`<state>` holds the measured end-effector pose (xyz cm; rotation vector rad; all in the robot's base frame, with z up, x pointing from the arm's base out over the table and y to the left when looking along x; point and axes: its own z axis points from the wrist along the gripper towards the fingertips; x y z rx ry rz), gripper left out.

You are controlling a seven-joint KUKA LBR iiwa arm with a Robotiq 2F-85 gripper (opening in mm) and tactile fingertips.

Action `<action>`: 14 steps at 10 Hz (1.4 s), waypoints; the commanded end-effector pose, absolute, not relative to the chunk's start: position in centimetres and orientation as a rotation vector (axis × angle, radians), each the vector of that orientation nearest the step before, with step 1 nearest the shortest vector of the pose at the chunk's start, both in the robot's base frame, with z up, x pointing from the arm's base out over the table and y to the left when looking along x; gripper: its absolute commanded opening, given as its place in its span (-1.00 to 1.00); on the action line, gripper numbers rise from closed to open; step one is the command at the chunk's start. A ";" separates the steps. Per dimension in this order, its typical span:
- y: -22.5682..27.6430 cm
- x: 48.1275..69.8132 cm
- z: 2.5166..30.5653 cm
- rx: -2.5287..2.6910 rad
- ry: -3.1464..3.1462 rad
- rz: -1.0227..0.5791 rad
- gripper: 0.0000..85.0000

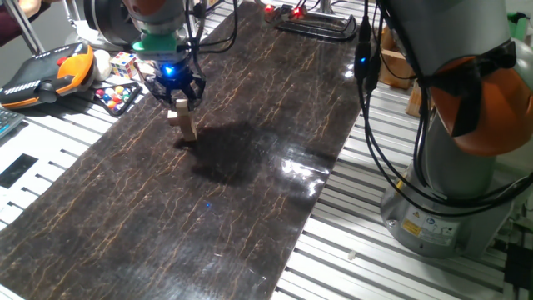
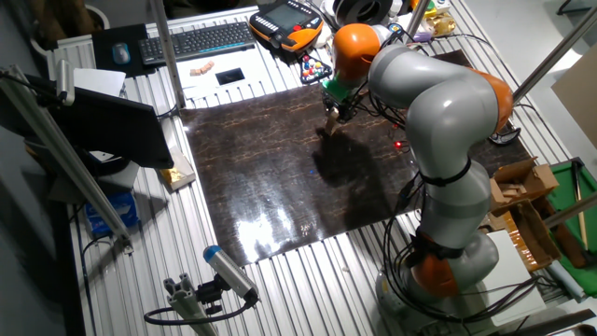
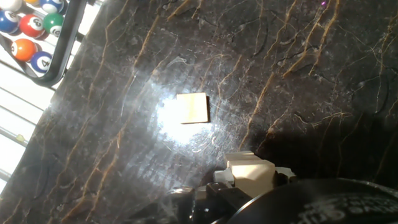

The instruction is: Stack the blocks in a vertical line of five

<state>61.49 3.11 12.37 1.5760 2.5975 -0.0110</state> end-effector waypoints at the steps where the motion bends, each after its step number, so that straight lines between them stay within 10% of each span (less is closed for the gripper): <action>1: 3.1 61.5 12.4 1.579 2.593 -0.011 -0.62; 6: 3.2 61.5 12.3 1.576 2.594 -0.008 -0.20; 14: 3.2 61.6 12.3 1.581 2.576 -0.008 -0.13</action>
